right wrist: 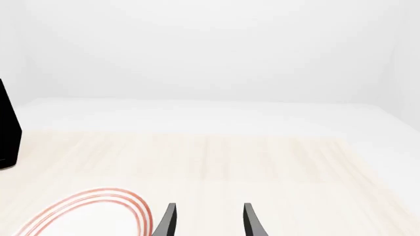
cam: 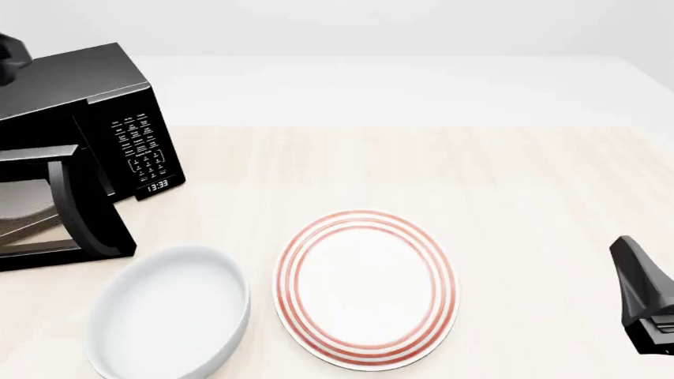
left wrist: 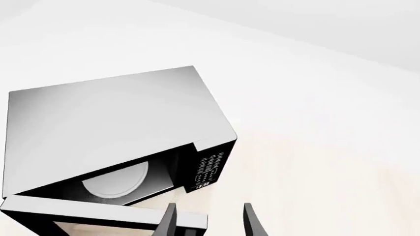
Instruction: Open the microwave.
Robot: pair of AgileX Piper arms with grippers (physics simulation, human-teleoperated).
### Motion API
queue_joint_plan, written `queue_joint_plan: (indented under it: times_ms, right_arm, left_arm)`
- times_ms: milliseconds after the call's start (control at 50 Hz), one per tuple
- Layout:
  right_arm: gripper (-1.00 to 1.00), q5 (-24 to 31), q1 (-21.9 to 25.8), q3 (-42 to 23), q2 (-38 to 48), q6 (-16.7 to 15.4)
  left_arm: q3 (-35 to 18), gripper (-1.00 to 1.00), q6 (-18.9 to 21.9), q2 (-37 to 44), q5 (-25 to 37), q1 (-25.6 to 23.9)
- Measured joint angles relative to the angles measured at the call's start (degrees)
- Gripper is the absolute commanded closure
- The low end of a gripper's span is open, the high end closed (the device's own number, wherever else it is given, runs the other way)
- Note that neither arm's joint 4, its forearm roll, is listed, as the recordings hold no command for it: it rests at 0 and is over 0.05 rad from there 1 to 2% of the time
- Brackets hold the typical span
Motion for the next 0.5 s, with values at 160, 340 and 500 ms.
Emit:
queue_joint_plan:
  times_ms: [160, 340, 500]
  right_arm:
    - [-1.0, 0.0, 0.0, 0.0, 0.0, 0.0]
    - [-1.0, 0.0, 0.0, 0.0, 0.0, 0.0]
    - [-1.0, 0.0, 0.0, 0.0, 0.0, 0.0]
  left_arm:
    - [-2.1, -1.0, 0.82, 2.16, 2.5, 0.36]
    - [-3.9, -1.0, 1.76, 4.49, 4.84, 0.96]
    - [-5.6, -1.0, 2.72, 6.76, 6.26, 1.43]
